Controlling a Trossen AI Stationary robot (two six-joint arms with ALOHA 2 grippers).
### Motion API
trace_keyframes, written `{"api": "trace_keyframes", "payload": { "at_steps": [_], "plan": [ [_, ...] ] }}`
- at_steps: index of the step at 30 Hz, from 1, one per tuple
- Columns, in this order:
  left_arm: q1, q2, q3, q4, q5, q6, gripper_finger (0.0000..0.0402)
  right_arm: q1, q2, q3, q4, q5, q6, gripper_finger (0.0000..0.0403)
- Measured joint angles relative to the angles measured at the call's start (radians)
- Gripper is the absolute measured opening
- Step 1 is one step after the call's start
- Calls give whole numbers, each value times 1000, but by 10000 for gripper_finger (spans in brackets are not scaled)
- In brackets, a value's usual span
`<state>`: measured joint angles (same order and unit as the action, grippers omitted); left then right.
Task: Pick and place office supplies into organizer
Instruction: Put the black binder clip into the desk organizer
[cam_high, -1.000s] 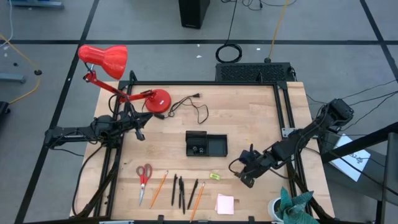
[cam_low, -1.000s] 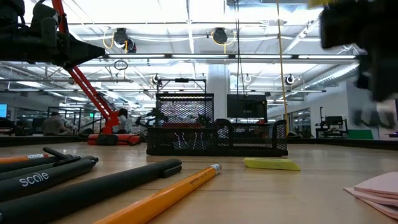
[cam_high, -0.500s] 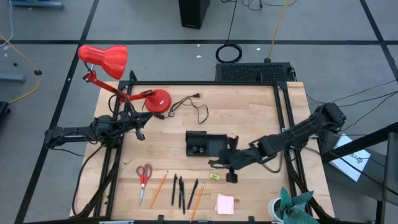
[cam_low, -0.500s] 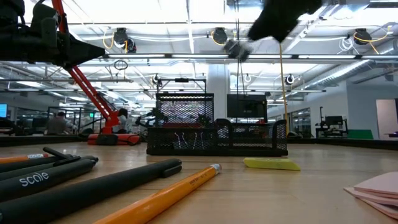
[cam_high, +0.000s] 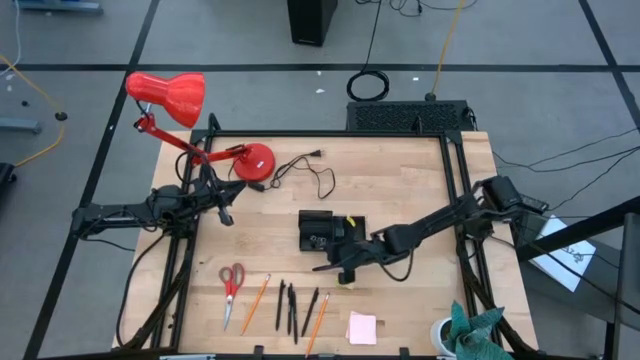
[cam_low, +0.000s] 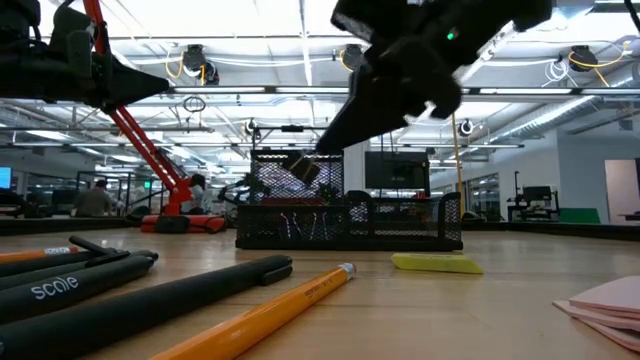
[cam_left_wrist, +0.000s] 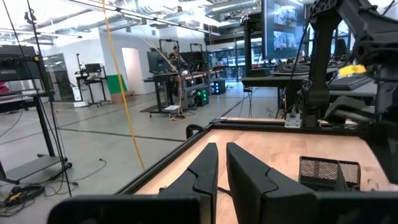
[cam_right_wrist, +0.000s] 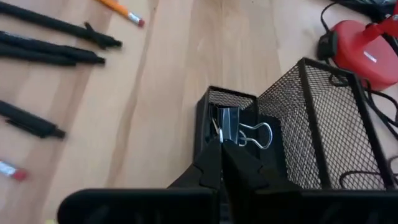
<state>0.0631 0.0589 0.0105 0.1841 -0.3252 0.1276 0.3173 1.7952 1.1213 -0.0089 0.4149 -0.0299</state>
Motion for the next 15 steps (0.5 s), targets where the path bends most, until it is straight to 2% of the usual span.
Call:
{"api": "trace_keyframes", "payload": {
  "at_steps": [9,15],
  "plan": [
    [0,0,0,-2,0,-1,40,-68,37,0,38,1,13,0],
    [0,0,0,-2,0,-1,40,-98,38,-1,22,-62,22,0]
  ]
}}
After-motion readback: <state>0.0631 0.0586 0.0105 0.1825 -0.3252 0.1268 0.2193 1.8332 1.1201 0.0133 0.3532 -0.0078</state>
